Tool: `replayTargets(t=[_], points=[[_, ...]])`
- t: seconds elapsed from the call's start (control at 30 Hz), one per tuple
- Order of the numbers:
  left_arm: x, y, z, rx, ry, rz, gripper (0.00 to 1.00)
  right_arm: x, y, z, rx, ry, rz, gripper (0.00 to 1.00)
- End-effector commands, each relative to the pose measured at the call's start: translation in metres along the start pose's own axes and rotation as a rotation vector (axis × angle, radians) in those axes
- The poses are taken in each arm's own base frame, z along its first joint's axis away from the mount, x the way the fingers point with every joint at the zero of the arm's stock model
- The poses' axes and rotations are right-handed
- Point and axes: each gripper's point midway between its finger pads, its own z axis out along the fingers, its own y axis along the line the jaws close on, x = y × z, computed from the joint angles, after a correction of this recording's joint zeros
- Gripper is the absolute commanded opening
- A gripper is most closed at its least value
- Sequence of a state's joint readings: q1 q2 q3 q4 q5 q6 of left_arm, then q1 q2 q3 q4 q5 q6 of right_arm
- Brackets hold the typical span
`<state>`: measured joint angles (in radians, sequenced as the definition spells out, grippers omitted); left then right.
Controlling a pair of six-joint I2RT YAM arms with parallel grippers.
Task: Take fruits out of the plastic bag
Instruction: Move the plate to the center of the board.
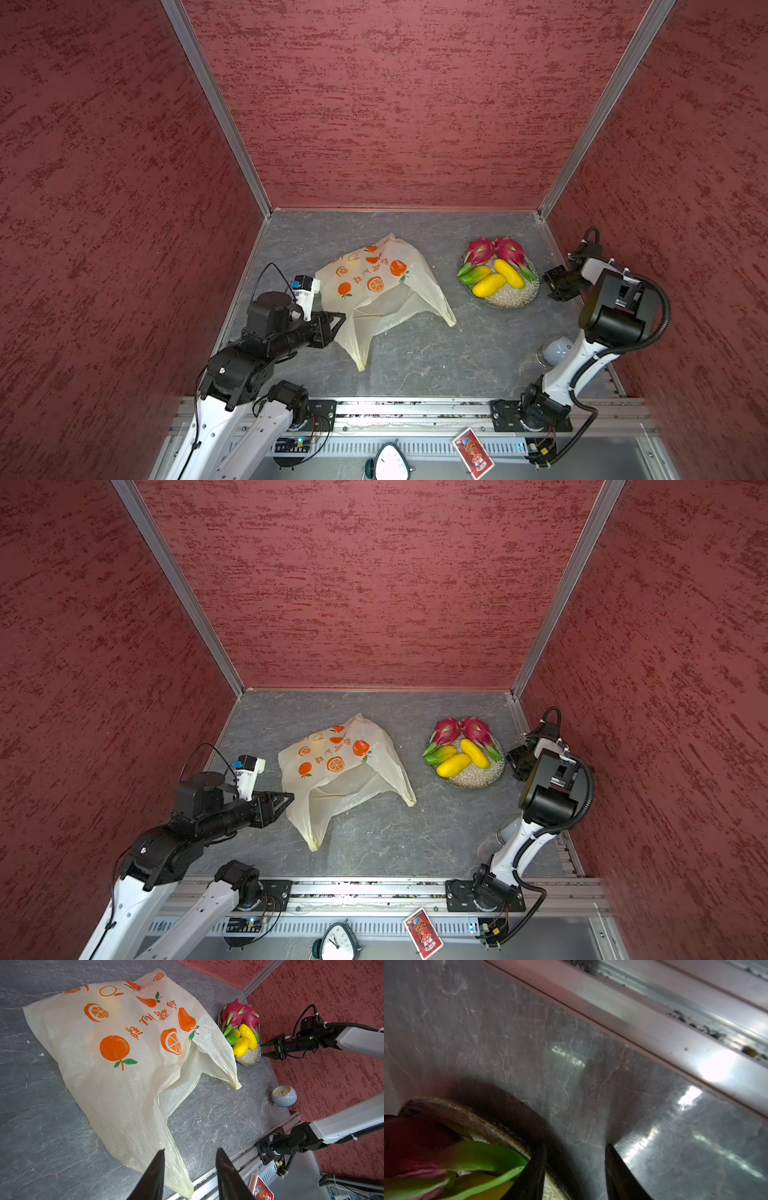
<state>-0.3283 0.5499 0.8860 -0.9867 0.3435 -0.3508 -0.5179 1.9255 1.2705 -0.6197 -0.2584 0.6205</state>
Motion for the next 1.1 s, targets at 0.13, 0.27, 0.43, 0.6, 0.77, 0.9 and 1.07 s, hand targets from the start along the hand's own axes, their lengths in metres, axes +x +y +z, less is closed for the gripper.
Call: replayTargets(t=[0.13, 0.27, 0.43, 0.6, 0.77, 0.9, 1.07], points=[[-0.001, -0.002, 0.001, 0.016, -0.002, 0.017, 0.41, 0.007, 0.025, 0.012, -0.096, 0.043, -0.011, 0.47], [-0.001, -0.002, 0.001, 0.015, -0.003, 0.015, 0.41, 0.020, 0.042, 0.017, -0.131, 0.073, -0.010, 0.47], [-0.001, -0.002, 0.001, 0.014, -0.004, 0.016, 0.41, 0.037, 0.058, 0.024, -0.144, 0.098, -0.001, 0.47], [-0.001, -0.003, -0.001, 0.019, -0.009, 0.019, 0.41, 0.055, 0.073, 0.029, -0.182, 0.124, 0.039, 0.47], [0.000, -0.003, 0.000, 0.024, -0.005, 0.019, 0.41, 0.079, 0.092, 0.036, -0.196, 0.146, 0.056, 0.48], [0.000, -0.003, 0.000, 0.025, -0.005, 0.020, 0.41, 0.100, 0.106, 0.040, -0.227, 0.153, 0.111, 0.48], [0.000, -0.004, -0.001, 0.028, -0.006, 0.023, 0.41, 0.120, 0.120, 0.041, -0.239, 0.141, 0.164, 0.47]])
